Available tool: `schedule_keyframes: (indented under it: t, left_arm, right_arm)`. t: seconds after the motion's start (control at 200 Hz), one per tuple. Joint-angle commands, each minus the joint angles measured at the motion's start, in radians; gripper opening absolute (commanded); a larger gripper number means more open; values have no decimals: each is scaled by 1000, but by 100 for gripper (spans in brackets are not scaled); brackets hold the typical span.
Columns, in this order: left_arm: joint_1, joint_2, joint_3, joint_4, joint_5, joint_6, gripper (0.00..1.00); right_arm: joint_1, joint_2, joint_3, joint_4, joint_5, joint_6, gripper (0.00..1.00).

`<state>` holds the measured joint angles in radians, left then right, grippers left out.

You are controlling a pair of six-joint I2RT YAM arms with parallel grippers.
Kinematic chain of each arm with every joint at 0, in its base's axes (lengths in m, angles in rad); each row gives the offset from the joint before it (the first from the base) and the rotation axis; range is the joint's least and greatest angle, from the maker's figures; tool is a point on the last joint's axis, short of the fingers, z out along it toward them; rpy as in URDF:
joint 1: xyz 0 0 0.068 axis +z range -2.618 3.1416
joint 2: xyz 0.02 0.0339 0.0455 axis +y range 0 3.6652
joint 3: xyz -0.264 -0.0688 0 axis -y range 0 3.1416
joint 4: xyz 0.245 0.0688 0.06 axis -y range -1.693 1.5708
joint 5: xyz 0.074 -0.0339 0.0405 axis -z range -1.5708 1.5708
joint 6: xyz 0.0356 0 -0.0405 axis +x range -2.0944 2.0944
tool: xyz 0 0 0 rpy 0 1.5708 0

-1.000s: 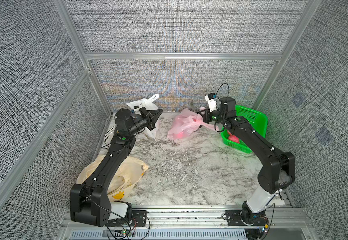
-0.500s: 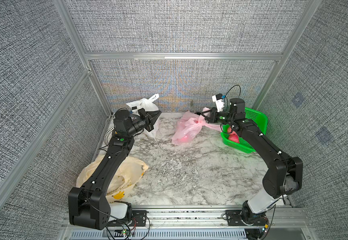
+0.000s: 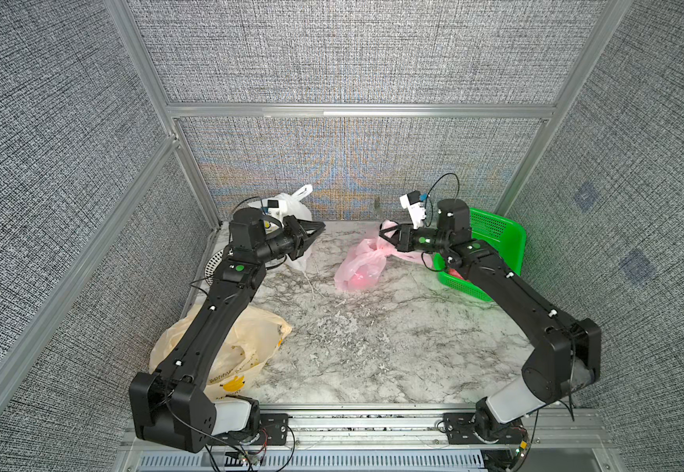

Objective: Untie the knot of a plastic bag & take out the apple
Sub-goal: Move the plastic bag to the center of the board.

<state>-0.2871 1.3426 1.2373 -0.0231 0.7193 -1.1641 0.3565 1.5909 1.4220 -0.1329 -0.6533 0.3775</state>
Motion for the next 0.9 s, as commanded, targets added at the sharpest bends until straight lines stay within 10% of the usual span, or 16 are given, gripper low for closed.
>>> schedule_keyframes:
  t: [0.0,0.435,0.896]
  left_arm:
    - [-66,42,29,-113,-53,298,48]
    - [-431,244,99,-260,-562,793,56]
    - [-676,382,173,-247,-908,1177,56]
  right_arm:
    - [18,17,16,-27,32,-16,1]
    - [24,-25,38,-105,134,-55,60]
    - [-84,-146,-45,-77,164,-32,72]
